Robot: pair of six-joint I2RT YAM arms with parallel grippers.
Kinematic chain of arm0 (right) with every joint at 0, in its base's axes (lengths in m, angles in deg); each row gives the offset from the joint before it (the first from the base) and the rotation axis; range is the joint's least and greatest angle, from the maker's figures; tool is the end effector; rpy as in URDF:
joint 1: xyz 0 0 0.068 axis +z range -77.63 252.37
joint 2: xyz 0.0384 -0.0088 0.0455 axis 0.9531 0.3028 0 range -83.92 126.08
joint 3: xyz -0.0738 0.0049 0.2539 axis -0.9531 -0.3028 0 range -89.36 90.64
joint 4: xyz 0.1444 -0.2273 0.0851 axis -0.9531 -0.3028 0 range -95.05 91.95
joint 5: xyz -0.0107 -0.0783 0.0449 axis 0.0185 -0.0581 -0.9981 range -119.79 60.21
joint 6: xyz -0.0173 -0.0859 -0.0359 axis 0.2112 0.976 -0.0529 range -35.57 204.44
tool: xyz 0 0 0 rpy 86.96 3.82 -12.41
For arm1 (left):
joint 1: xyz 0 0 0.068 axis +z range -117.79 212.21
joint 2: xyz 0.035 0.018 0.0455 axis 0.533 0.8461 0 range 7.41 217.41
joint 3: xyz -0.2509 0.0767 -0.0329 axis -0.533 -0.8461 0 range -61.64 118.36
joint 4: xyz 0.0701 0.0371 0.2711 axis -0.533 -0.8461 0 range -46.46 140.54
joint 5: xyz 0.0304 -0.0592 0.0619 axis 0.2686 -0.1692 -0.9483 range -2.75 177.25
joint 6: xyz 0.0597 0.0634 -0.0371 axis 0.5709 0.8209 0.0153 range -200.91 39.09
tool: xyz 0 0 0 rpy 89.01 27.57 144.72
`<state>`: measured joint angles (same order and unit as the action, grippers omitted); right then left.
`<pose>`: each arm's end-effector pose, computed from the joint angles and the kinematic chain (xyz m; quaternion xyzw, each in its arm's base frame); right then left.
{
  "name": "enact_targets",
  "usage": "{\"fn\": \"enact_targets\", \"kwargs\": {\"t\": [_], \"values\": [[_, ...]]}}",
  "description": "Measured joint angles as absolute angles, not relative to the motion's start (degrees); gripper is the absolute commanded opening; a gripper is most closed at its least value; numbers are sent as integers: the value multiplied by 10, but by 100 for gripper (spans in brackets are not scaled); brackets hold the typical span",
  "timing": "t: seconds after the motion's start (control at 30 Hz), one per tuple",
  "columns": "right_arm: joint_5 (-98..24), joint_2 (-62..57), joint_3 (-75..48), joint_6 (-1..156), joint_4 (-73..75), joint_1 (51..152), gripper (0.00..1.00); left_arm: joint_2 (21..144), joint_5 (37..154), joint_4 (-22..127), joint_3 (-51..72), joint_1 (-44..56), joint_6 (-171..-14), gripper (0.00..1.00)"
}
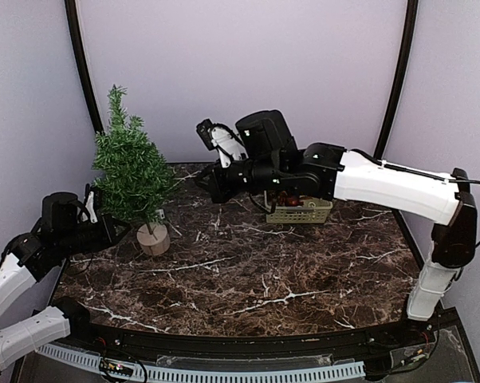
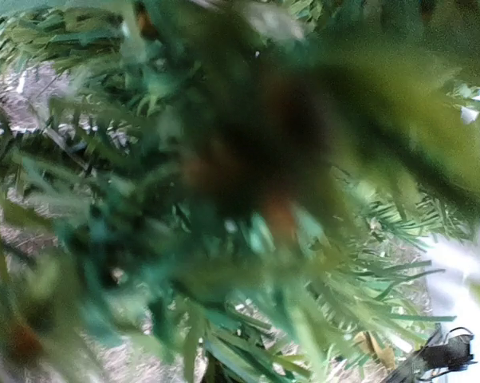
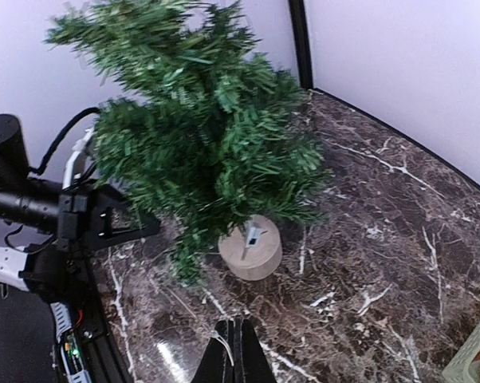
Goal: Decorate the small christmas tree
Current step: Wrap the side of the string light in the gap of the branches.
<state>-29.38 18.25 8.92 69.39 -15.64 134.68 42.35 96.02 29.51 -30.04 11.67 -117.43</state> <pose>0.2297 0.4363 0.3464 -0.3294 0.7580 0.3495 0.4413 0.2066 -0.0914 0.2387 -0.0754 0.8356 -0.3145 0.4441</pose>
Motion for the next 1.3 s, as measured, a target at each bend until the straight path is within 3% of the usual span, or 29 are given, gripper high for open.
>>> {"fn": "enact_targets", "kwargs": {"t": [0.23, 0.8, 1.3], "values": [[-266, 169, 103, 694, -187, 1394, 0, 399, 940, 234, -298, 117, -1155, 0], [-253, 308, 299, 698, -173, 1342, 0, 390, 930, 215, -298, 117, -1149, 0], [-317, 406, 277, 674, -163, 1288, 0, 401, 915, 224, -298, 118, -1131, 0]]}}
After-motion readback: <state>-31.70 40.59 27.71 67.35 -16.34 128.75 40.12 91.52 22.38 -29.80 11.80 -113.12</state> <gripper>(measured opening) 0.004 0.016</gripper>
